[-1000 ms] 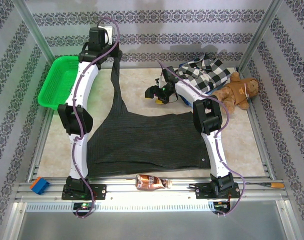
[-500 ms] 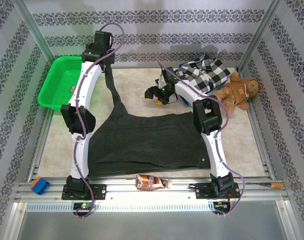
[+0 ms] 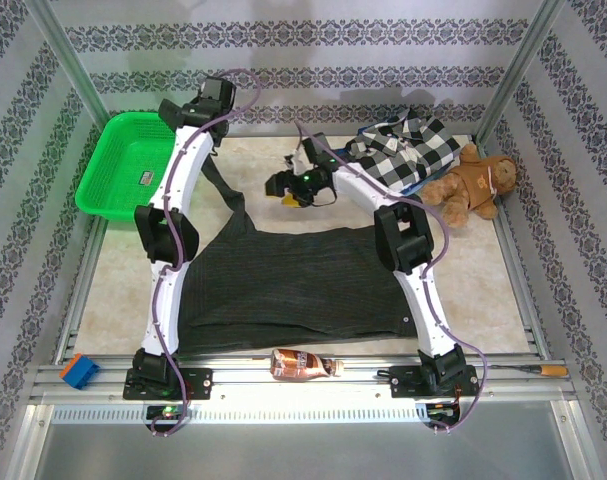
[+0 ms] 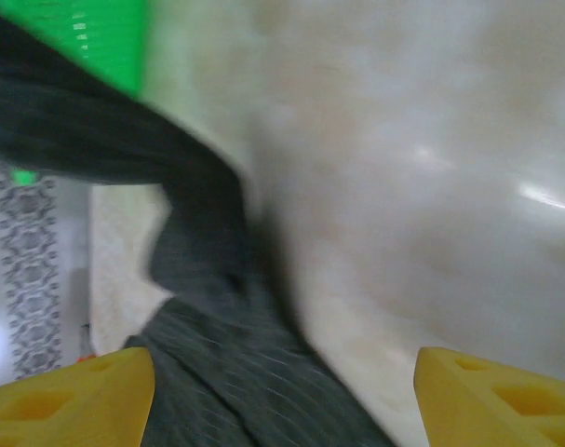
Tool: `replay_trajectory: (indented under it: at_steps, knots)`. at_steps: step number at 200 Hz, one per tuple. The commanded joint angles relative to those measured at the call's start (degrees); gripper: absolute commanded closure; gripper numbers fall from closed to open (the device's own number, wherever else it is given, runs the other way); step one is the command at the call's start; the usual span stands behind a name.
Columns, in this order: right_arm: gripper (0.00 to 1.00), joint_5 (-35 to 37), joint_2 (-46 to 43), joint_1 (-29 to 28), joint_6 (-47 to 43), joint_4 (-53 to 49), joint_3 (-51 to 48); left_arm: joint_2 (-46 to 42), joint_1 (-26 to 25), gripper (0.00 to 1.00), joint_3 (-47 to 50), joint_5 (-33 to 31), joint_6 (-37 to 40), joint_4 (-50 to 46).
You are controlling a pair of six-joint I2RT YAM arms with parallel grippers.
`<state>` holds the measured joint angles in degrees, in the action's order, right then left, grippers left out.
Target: Fold and stack the long sleeve shirts
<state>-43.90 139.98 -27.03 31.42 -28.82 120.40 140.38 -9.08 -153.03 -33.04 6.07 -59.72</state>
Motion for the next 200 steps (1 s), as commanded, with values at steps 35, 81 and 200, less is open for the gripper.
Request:
replay_trajectory:
  at_steps: [35, 81, 200]
  knots:
    - [0.31, -2.3, 8.77, -3.81, 5.52, 6.6, 11.42, -0.37, -0.59, 1.0, -1.83, 0.57, -0.09, -2.71]
    - [0.36, -1.14, 14.23, -5.55, 7.81, 6.44, 19.06, -0.63, -0.65, 1.0, -1.83, 3.15, -1.12, -2.44]
    - [0.42, 3.44, 4.33, -4.86, 3.72, 6.39, 2.97, -5.82, 5.86, 1.0, 4.35, 38.95, -14.17, 11.09]
